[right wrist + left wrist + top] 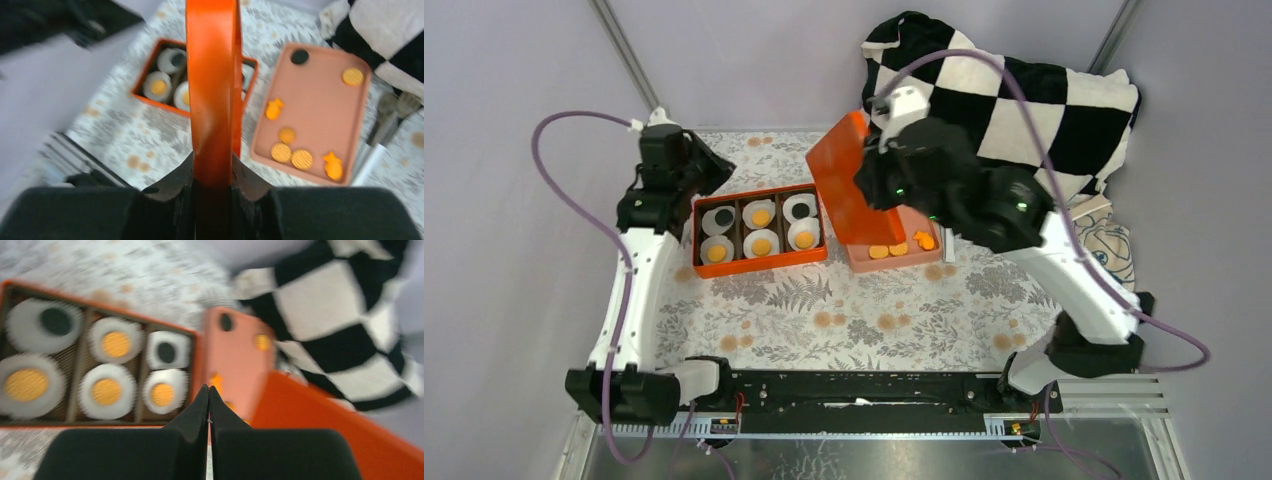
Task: Pack the cookies
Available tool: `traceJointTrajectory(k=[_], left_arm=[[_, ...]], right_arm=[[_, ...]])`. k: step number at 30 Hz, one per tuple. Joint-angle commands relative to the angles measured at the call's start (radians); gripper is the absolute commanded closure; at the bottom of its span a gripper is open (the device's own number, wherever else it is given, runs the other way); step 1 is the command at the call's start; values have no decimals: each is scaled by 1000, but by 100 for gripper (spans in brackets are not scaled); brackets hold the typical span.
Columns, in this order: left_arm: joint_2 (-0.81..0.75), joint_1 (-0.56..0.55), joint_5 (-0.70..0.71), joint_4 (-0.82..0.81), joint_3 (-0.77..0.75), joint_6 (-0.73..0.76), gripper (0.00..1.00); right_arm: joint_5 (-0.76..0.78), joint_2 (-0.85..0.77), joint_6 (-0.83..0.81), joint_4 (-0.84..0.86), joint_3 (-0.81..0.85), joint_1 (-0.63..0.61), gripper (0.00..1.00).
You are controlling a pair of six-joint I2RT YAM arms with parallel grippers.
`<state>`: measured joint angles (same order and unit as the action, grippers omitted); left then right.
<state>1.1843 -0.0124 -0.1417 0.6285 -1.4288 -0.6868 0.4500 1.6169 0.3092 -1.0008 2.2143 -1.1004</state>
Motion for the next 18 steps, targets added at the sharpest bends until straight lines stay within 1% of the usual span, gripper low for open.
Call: traceJointTrajectory(k=[1, 3, 4, 6, 9, 11, 12, 13, 15, 18], left_arm=[[59, 11, 347, -20, 108, -43, 100], [139, 50, 381, -50, 68, -61, 100], [194, 52, 407, -37, 15, -56, 100], [327, 55, 462, 23, -102, -46, 100], [489, 63, 539, 130, -235, -35, 100], [531, 70, 627, 153, -233, -34, 100], [539, 85, 647, 150, -215, -39, 100], [549, 104, 637, 132, -194, -43, 100], [596, 141, 609, 107, -208, -31, 100], [742, 154, 604, 168, -336, -10, 100]], right_arm=[[-271, -176, 29, 359, -150, 109, 100], [-350, -227, 101, 487, -261, 183, 100], [-400, -243, 134, 536, -306, 224, 100], [-503, -257, 197, 598, -368, 305, 100], [-636, -278, 230, 690, -454, 401, 100], [-700, -299, 246, 731, -524, 468, 100], [-735, -305, 253, 747, -548, 502, 100], [-769, -308, 265, 762, -570, 536, 100], [-847, -304, 294, 801, -612, 597, 100], [-910, -289, 302, 829, -649, 648, 100]])
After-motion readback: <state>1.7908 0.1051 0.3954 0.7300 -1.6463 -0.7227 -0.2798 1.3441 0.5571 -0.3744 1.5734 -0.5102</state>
